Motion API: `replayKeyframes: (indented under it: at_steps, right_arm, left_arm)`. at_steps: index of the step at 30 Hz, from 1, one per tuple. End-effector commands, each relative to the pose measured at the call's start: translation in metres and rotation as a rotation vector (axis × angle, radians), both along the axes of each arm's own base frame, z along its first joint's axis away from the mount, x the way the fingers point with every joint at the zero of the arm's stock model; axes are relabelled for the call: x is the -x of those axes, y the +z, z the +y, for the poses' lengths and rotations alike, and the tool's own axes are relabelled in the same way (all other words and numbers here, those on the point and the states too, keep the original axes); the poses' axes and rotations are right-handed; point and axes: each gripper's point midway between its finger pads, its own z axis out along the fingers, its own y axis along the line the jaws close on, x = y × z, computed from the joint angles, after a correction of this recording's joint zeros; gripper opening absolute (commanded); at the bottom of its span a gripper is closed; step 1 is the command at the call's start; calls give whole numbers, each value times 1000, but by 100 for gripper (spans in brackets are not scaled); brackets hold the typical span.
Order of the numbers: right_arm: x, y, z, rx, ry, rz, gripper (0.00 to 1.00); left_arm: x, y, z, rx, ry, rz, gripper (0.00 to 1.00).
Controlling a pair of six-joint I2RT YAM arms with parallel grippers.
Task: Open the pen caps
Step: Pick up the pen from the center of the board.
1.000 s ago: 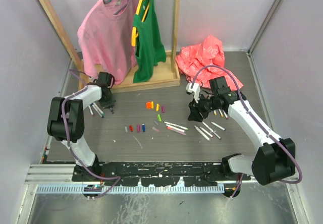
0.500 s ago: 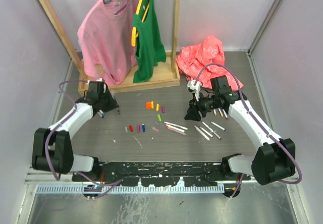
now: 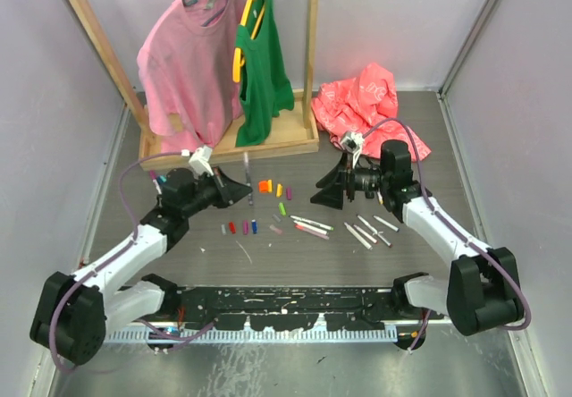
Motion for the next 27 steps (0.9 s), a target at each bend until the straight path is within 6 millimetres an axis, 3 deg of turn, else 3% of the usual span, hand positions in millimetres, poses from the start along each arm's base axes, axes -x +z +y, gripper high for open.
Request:
replayKeyframes:
  at_steps: [1,4,15,16,19,27]
  right_arm:
    - [-7,26,5,-157,-55,13,84]
    - [-4,30,6,-213,-79,53,90]
    - [-4,29,7,-268,-125,87,90]
    - [-7,28,6,-268,-142,91,89]
    - [-14,24,4,-260,-194,112,88]
    - [-20,41,-7,-304,-251,80,83]
  left_arm:
    - [0,64,-37,123,-54,-247,0]
    - [4,75,-59,157,-80,-281,0]
    - [19,102,-136,218,-150,-358,0]
    - [19,97,-142,209,-152,-351,0]
    - [24,95,-155,208,-161,-354,0]
    - [36,92,-173,224,-180,-346,0]
